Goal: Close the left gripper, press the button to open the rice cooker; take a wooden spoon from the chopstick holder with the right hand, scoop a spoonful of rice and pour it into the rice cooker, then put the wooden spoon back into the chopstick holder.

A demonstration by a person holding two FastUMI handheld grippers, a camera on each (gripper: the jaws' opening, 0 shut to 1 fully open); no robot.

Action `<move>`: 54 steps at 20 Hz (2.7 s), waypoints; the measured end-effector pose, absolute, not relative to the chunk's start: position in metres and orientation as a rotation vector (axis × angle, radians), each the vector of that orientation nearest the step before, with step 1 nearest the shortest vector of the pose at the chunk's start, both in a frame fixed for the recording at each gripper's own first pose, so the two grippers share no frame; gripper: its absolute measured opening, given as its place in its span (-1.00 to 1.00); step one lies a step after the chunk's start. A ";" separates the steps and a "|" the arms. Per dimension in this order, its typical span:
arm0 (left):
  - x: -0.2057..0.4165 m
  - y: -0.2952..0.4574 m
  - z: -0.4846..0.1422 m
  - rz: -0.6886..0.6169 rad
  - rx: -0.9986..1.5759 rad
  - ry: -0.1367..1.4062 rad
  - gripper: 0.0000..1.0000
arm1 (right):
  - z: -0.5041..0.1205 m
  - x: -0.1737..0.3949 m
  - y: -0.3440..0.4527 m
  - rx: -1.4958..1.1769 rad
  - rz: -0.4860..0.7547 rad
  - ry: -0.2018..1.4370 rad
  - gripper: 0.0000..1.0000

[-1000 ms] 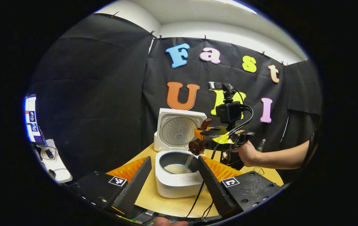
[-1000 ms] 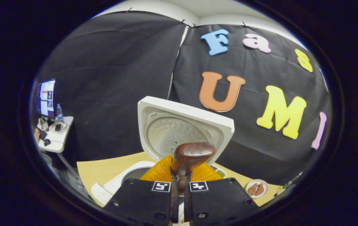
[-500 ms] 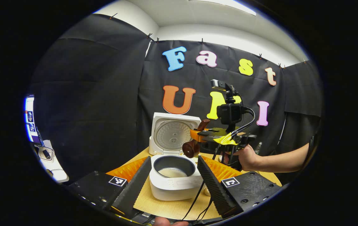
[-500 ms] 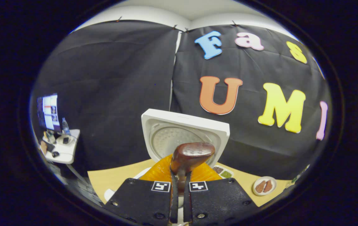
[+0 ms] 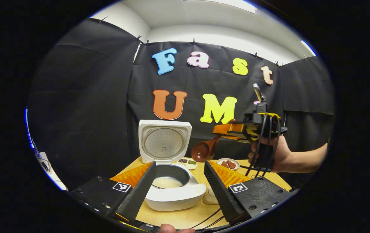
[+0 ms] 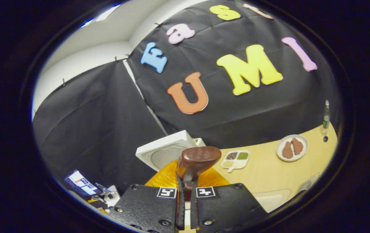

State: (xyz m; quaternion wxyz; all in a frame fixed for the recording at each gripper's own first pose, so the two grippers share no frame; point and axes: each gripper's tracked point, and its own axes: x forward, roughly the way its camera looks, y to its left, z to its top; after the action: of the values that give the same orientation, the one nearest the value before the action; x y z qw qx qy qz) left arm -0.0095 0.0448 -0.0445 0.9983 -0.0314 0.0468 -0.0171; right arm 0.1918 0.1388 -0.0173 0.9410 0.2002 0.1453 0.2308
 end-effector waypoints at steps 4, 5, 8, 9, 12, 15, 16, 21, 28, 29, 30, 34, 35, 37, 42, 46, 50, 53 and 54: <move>0.006 0.024 -0.037 -0.053 -0.106 0.068 0.88 | -0.032 0.172 0.040 0.460 0.324 0.318 -0.84; 0.009 0.022 -0.035 -0.055 -0.099 0.060 0.88 | -0.039 0.167 0.013 0.459 0.280 0.325 -0.83; 0.023 0.009 -0.036 -0.067 -0.075 0.057 0.87 | -0.059 0.151 -0.058 0.488 0.144 0.347 -0.88; 0.027 0.005 -0.039 -0.064 -0.066 0.067 0.88 | -0.068 0.145 -0.078 0.504 0.103 0.353 -0.80; 0.036 -0.009 -0.043 -0.069 -0.068 0.098 0.88 | -0.090 0.138 -0.128 0.549 -0.002 0.364 -0.84; 0.040 -0.019 -0.045 -0.068 -0.075 0.128 0.88 | -0.114 0.142 -0.172 0.532 -0.083 0.377 -0.88; 0.039 -0.022 -0.046 -0.066 -0.076 0.134 0.88 | -0.122 0.144 -0.183 0.523 -0.101 0.387 -0.87; 0.046 -0.028 -0.040 -0.041 -0.054 0.151 0.88 | -0.158 0.158 -0.220 0.465 -0.159 0.399 -0.83; 0.051 -0.029 -0.043 -0.008 -0.030 0.199 0.88 | -0.213 0.183 -0.226 0.408 -0.149 0.454 -0.85; 0.052 -0.029 -0.043 -0.004 -0.030 0.204 0.88 | -0.219 0.185 -0.226 0.411 -0.149 0.460 -0.81; 0.054 -0.028 -0.043 0.002 -0.030 0.208 0.88 | -0.226 0.188 -0.227 0.410 -0.153 0.468 -0.77; 0.058 -0.031 -0.045 0.014 -0.024 0.223 0.88 | -0.244 0.193 -0.229 0.427 -0.155 0.489 -0.72; 0.060 -0.032 -0.044 0.015 -0.017 0.224 0.88 | -0.245 0.196 -0.228 0.437 -0.149 0.494 -0.67; 0.062 -0.032 -0.041 0.018 -0.008 0.216 0.88 | -0.240 0.196 -0.227 0.434 -0.134 0.489 -0.60; 0.072 -0.032 -0.034 0.020 -0.018 0.184 0.88 | -0.209 0.191 -0.241 0.366 -0.161 0.438 0.46; 0.084 -0.021 -0.024 0.037 -0.012 0.153 0.88 | -0.156 0.182 -0.249 0.296 -0.158 0.339 0.63; 0.100 -0.001 -0.008 0.074 -0.010 0.131 0.88 | -0.093 0.165 -0.241 0.157 -0.147 0.217 0.87; 0.116 0.016 0.026 0.111 0.011 0.067 0.88 | -0.063 0.148 -0.217 0.071 -0.111 0.174 0.99; 0.125 0.024 0.033 0.121 0.006 0.059 0.87 | -0.056 0.145 -0.209 0.043 -0.090 0.162 1.00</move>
State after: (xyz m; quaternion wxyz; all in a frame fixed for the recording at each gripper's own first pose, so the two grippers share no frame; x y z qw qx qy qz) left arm 0.1252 0.0242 0.0332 0.9977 0.0028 0.0294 0.0606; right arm 0.1454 -0.2088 -0.0563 0.9955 0.0215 0.0809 -0.0447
